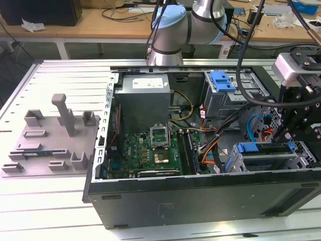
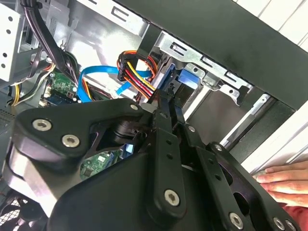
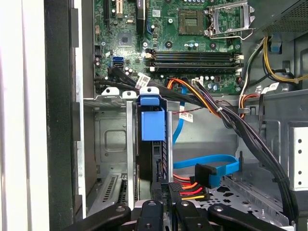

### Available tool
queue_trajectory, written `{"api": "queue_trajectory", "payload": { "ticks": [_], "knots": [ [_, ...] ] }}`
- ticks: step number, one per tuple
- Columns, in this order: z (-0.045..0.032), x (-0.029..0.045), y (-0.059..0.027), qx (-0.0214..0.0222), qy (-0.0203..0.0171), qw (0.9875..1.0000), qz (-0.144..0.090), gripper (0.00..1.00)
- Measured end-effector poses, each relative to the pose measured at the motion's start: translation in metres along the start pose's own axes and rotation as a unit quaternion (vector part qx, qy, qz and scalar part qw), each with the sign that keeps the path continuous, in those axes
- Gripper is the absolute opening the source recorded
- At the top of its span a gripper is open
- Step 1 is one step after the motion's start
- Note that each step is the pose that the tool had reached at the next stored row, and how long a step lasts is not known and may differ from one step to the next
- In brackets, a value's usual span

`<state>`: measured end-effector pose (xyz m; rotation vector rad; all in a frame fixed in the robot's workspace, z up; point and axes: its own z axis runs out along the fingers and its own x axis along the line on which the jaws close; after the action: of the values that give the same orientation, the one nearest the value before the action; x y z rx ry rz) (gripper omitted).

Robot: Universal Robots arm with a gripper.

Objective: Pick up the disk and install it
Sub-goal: 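Insert the first disk wire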

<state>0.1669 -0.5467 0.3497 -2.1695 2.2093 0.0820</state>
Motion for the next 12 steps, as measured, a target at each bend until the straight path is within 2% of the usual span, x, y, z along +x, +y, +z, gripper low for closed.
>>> {"api": "queue_trajectory", "payload": {
  "ticks": [12],
  "knots": [
    [0.0023,0.0002,0.0,0.0014,0.0,1.0,0.001,0.17]
  ]
}}
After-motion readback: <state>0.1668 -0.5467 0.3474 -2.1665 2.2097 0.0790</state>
